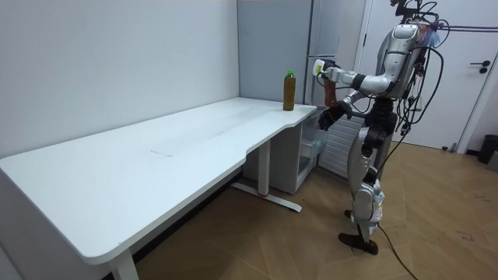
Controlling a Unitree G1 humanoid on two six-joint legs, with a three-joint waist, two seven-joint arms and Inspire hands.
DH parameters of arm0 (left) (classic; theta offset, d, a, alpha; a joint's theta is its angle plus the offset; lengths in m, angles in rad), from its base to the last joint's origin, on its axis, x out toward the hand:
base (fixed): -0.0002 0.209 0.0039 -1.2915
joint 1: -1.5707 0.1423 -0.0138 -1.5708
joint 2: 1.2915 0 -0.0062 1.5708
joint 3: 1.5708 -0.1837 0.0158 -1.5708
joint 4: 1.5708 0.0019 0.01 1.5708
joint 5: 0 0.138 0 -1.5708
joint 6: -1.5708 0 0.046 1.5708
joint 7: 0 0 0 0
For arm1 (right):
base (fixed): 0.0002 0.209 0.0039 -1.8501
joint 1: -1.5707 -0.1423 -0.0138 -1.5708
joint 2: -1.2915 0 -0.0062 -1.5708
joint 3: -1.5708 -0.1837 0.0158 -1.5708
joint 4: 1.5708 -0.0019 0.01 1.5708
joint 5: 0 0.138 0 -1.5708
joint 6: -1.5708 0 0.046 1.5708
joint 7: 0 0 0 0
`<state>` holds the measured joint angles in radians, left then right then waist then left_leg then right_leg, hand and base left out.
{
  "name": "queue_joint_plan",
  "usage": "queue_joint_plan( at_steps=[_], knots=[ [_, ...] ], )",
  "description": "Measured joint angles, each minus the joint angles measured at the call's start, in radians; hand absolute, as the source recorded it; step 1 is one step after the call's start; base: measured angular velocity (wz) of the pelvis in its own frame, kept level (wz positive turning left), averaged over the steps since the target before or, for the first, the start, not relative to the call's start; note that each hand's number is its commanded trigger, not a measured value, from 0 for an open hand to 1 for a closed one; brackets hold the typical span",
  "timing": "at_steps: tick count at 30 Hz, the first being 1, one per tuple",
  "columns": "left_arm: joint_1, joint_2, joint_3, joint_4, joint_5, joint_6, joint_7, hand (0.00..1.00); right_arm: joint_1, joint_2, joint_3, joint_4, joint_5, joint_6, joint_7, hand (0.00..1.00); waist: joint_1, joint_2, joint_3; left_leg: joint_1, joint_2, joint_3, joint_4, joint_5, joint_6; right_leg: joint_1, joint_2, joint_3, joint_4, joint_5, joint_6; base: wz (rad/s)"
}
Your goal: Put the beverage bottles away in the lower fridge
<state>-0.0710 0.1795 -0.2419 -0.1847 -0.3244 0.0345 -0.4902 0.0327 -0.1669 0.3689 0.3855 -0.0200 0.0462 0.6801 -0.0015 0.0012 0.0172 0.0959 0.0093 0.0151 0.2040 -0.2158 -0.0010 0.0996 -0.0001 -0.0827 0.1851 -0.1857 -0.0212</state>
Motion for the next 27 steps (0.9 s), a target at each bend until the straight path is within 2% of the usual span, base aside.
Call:
queue_joint_plan(
  at_steps=[4,9,12,27],
  knots=[
    [0.003,0.0,0.001,0.001,-0.001,-0.001,0.0,1.0,0.001,-0.001,-0.002,0.0,0.0,0.0,0.007,0.0,-0.004,0.0,-0.0002,0.001,0.0,0.0,-0.001,0.0,0.0,0.003,0.0,0.0,-0.001,0.0,0.0,0.02],
    [0.021,0.0,-0.005,0.041,-0.037,-0.02,0.002,1.0,0.019,-0.006,-0.002,0.0,0.001,0.006,0.01,0.0,-0.02,0.0,-0.0003,0.003,0.001,0.001,-0.003,0.0,0.0,0.005,0.0,-0.001,0.0,0.0,0.0,0.0],
    [0.025,-0.001,-0.01,0.061,-0.037,-0.02,0.002,1.0,0.035,-0.006,-0.002,0.0,0.0,0.022,0.016,0.0,-0.021,0.0,-0.0002,0.003,0.001,0.005,-0.003,0.0,0.0,0.003,0.0,0.0,0.0,0.0,0.0,0.0],
    [0.037,0.004,-0.01,0.067,-0.044,-0.02,-0.002,1.0,0.04,-0.01,-0.004,0.0,0.001,0.037,0.021,0.0,-0.017,0.004,-0.0026,0.0,0.001,0.009,0.001,0.0,0.0,0.006,-0.001,-0.002,0.0,0.0,0.0,0.0]
  ],
)
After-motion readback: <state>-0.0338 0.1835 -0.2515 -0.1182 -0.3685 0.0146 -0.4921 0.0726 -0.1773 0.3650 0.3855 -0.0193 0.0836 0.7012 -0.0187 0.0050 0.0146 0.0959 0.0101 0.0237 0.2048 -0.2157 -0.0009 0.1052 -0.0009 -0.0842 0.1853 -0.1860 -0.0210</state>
